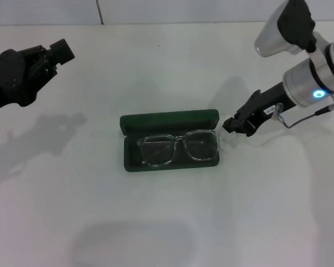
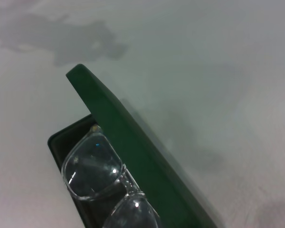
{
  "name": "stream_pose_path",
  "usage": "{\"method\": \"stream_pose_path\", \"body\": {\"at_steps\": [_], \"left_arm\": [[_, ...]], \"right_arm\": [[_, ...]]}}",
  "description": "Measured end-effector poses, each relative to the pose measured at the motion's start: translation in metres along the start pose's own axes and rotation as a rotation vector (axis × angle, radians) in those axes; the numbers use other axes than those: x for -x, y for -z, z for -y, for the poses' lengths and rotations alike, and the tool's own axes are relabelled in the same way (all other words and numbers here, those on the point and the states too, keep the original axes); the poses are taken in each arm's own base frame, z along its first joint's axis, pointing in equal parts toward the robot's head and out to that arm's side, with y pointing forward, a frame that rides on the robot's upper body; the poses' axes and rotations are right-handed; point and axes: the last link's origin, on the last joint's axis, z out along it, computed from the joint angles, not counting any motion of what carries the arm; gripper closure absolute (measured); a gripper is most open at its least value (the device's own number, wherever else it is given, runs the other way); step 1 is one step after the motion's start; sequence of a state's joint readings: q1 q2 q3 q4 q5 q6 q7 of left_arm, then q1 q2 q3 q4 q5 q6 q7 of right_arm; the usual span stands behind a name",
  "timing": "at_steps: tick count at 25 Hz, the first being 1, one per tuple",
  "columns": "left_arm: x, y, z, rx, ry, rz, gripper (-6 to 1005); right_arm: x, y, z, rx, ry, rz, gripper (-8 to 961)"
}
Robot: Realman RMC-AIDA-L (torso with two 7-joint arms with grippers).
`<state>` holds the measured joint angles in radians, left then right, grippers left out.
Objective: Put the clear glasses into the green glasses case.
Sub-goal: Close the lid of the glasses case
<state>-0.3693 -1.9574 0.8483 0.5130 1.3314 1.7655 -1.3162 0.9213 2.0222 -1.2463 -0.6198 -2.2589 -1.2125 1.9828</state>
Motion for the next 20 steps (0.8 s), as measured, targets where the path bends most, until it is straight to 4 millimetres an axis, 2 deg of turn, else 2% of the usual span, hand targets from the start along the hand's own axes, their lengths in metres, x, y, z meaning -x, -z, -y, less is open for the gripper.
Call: {"method": "stream_pose_path", "body": {"at_steps": [20], "left_arm": [[0.0011,-0.0002,0.0003,-0.005,0.003,0.0,944]], "right_arm": [[0.0016,-0.0067,-0.0041,0.012,0.03,0.003,951]]}}
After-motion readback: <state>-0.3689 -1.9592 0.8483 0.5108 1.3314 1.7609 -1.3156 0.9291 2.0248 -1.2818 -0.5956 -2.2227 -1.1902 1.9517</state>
